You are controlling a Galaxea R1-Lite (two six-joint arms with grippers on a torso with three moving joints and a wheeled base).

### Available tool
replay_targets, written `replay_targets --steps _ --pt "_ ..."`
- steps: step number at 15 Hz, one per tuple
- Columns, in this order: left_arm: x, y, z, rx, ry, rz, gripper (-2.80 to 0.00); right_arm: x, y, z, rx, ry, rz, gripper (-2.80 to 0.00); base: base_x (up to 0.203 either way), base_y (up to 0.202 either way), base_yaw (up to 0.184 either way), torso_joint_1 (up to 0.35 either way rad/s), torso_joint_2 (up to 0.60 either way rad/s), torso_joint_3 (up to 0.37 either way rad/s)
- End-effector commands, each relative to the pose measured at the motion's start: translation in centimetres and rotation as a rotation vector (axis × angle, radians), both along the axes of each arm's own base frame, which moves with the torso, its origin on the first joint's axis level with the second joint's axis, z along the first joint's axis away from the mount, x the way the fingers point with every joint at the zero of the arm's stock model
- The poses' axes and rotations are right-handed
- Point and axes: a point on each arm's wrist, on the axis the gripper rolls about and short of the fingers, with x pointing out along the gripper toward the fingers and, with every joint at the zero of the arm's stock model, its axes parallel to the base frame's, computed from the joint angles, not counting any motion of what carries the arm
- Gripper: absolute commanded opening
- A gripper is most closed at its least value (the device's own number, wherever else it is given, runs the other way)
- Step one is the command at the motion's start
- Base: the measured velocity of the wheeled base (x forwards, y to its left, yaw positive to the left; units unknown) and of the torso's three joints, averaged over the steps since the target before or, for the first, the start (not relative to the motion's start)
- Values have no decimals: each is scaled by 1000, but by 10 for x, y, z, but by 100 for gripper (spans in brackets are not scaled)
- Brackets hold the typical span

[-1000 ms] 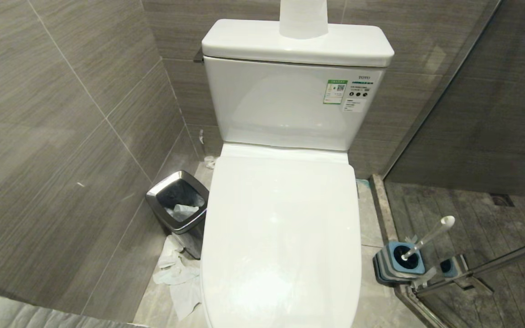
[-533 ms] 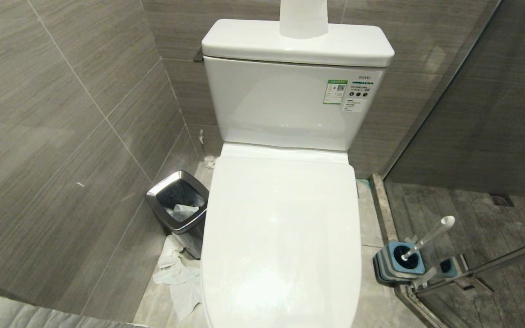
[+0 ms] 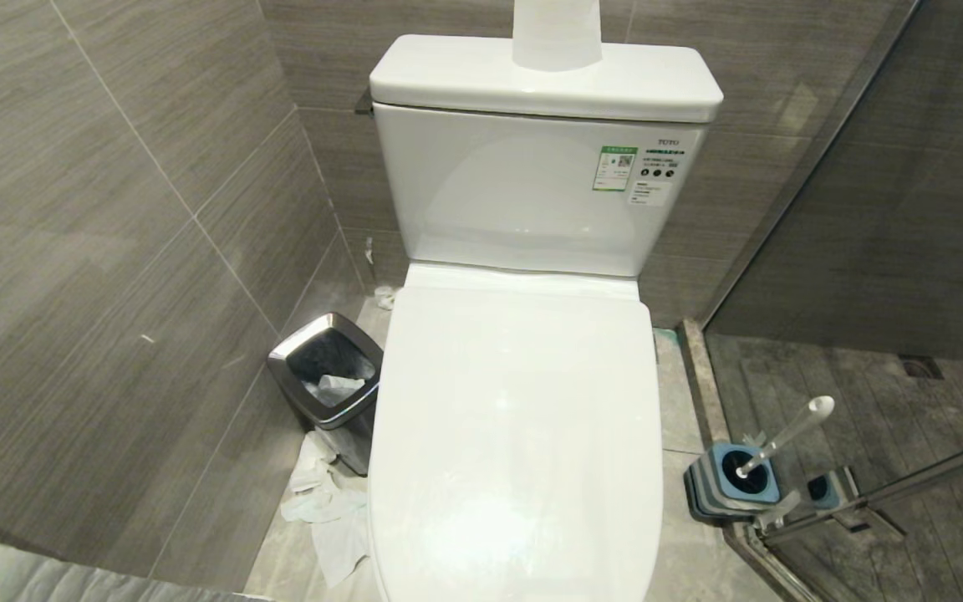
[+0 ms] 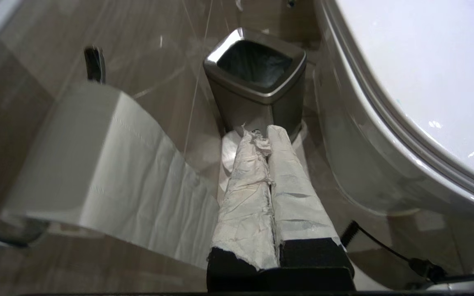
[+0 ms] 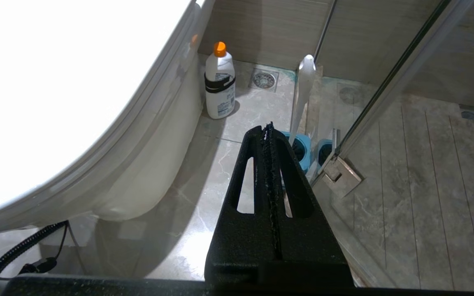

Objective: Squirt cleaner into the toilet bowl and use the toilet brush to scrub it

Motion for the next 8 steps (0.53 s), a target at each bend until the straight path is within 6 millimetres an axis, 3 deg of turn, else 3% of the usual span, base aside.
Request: replay_targets --steps 1,8 --pt "1 0 -2 -71 11 5 -280 1 0 -3 0 11 0 -280 0 0 0 0 0 0" --pt "1 0 -2 -125 8 22 -280 1 0 -3 0 11 1 -280 0 0 0 0 0 0"
